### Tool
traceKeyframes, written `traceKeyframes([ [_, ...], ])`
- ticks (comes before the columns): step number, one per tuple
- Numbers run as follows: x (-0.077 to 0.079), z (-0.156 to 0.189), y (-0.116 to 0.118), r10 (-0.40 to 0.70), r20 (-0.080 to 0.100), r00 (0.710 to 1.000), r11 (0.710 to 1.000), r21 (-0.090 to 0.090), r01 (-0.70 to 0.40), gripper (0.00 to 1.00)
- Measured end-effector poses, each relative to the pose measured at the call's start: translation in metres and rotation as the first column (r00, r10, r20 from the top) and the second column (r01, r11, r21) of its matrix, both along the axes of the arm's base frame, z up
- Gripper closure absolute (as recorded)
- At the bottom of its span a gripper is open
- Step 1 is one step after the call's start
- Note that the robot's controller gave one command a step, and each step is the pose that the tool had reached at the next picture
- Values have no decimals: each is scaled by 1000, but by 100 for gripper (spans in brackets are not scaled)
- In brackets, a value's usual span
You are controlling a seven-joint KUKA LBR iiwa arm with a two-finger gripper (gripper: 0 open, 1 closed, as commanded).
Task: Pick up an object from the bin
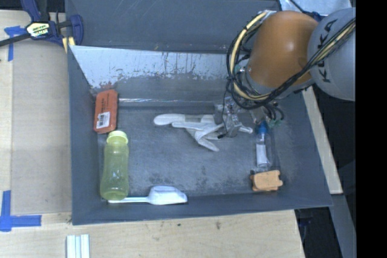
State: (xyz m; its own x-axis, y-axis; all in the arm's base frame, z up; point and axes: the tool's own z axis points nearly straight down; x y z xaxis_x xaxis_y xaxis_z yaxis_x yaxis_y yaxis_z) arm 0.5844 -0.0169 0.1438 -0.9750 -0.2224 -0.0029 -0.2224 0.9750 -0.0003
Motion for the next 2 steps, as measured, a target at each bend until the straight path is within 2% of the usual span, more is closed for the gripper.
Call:
traceKeyframes([
  [1, 0, 0, 0, 0, 0, 1000, 1000, 0, 0, 100],
  [2, 32, 78, 9, 6, -2, 1000, 1000, 0, -6, 100],
])
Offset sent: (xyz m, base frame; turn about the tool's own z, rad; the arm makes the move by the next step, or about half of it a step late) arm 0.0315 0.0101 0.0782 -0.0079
